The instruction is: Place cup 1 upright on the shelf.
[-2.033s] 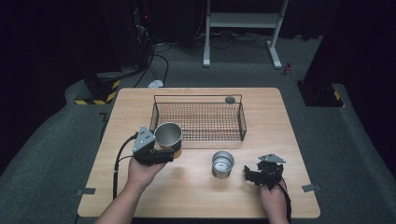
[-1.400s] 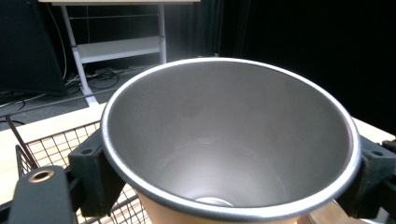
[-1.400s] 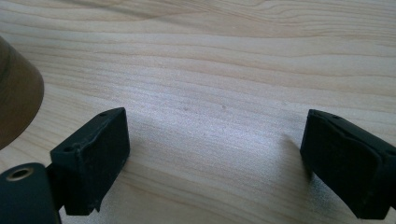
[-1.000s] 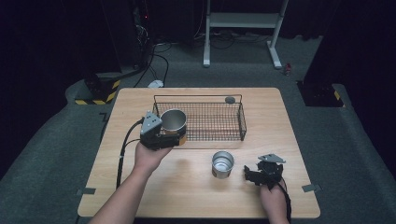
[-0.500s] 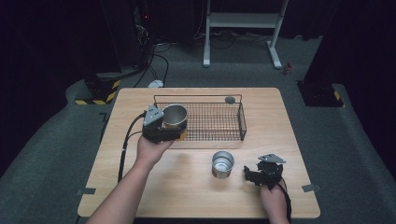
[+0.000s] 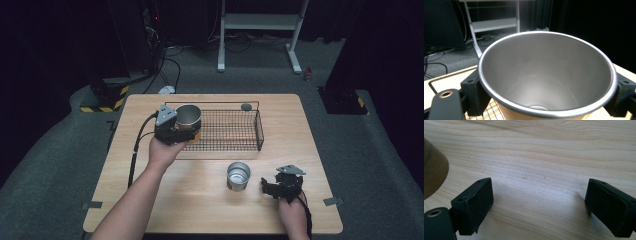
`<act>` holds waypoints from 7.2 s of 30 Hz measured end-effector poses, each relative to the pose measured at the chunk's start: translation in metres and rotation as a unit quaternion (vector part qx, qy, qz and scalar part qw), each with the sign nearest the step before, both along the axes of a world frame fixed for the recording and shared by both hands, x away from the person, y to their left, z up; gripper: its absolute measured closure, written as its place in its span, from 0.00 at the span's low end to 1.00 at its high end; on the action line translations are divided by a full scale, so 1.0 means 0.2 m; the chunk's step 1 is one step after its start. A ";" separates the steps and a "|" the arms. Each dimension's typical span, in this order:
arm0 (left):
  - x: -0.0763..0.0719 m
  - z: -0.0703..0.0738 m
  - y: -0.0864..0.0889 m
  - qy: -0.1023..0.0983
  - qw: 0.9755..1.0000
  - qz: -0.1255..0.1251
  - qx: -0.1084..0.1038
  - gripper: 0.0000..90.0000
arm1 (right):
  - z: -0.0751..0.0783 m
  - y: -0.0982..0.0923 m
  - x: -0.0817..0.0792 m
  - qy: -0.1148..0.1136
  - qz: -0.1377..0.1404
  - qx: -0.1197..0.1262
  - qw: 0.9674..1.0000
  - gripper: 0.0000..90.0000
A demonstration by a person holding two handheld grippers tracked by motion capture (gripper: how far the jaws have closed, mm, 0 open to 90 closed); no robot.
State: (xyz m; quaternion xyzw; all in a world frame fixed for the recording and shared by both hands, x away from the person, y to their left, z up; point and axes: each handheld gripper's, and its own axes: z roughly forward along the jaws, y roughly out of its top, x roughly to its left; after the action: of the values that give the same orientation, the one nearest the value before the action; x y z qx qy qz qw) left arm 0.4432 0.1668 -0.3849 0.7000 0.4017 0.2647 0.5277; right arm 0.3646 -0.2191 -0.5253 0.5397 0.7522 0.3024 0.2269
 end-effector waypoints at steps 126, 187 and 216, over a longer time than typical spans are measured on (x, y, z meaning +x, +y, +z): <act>0.37 -0.31 -0.05 0.173 0.975 0.091 0.104 0.01 | 0.00 0.00 0.00 0.000 0.005 0.000 1.000 0.09; -0.26 -0.40 0.28 0.132 0.988 0.052 0.067 0.10 | 0.00 0.00 0.00 0.000 0.006 0.001 1.000 0.09; -0.50 -0.70 0.33 0.213 0.967 0.022 0.140 0.00 | 0.00 0.00 -0.01 0.000 0.009 0.000 1.000 0.09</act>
State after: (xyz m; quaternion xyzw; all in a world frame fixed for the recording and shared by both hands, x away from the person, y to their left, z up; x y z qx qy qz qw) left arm 0.3433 0.2335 -0.5239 0.7981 0.4792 0.1749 0.3206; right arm 0.3636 -0.2187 -0.5252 0.5331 0.7571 0.3043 0.2238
